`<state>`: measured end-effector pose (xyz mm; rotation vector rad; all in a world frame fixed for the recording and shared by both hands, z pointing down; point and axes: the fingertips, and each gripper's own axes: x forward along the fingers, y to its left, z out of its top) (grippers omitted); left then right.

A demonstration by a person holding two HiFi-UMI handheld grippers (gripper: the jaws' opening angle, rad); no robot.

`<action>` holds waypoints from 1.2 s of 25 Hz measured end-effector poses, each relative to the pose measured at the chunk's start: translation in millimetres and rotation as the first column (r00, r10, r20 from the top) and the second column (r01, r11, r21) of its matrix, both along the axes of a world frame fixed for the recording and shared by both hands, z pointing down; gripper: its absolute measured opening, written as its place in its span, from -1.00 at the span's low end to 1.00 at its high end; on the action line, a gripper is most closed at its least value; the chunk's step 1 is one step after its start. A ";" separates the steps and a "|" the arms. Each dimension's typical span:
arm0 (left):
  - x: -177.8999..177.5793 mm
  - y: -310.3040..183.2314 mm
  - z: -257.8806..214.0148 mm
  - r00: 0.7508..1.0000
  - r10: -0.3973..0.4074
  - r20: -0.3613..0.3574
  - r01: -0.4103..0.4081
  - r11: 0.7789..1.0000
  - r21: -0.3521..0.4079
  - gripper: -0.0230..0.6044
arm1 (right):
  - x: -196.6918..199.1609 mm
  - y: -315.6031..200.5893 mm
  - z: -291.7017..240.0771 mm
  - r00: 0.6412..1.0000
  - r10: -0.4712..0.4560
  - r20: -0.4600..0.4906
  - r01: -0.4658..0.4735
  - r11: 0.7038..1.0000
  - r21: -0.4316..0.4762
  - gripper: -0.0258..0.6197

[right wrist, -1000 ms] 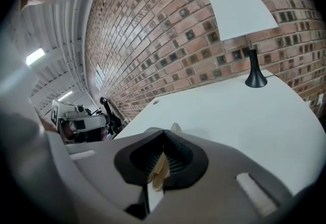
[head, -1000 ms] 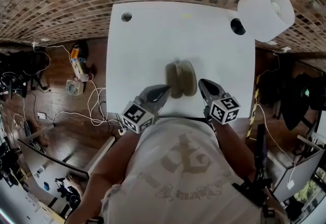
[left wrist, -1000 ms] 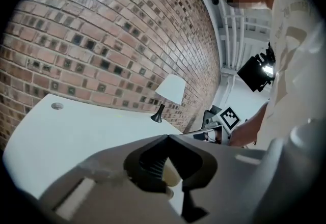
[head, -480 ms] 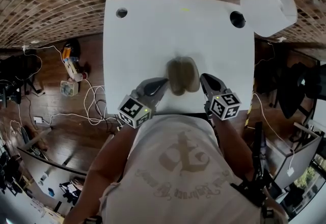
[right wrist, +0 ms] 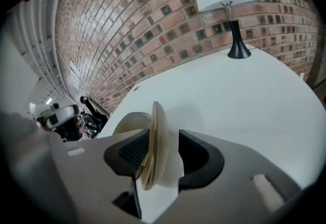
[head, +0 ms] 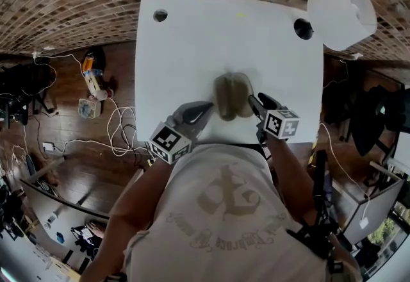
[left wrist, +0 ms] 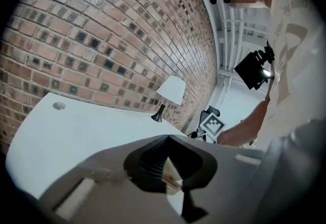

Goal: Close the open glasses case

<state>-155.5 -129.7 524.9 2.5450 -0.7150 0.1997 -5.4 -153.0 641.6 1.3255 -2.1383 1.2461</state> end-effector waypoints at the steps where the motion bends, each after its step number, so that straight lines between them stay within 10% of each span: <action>1: -1.1 2.0 0.3 1.000 -0.001 0.004 0.001 1.000 0.000 -0.91 | -1.4 1.4 4.3 1.000 0.006 0.020 -0.006 1.000 -0.026 -0.34; 15: 8.9 8.7 -12.1 1.000 -0.001 0.008 0.001 0.999 0.034 -0.91 | 5.3 9.0 16.2 0.997 0.043 0.072 -0.035 0.994 -0.101 -0.61; 22: 13.9 16.3 -14.6 1.000 0.004 0.000 -0.004 0.999 0.045 -0.91 | 31.9 3.3 -0.2 0.987 -0.023 -0.159 0.019 0.999 -0.029 -0.60; 30: 10.2 26.9 -17.6 1.000 -0.021 -0.008 0.021 0.998 0.059 -0.91 | 0.8 7.3 -25.5 0.883 -0.190 -0.430 0.250 0.964 0.087 -0.50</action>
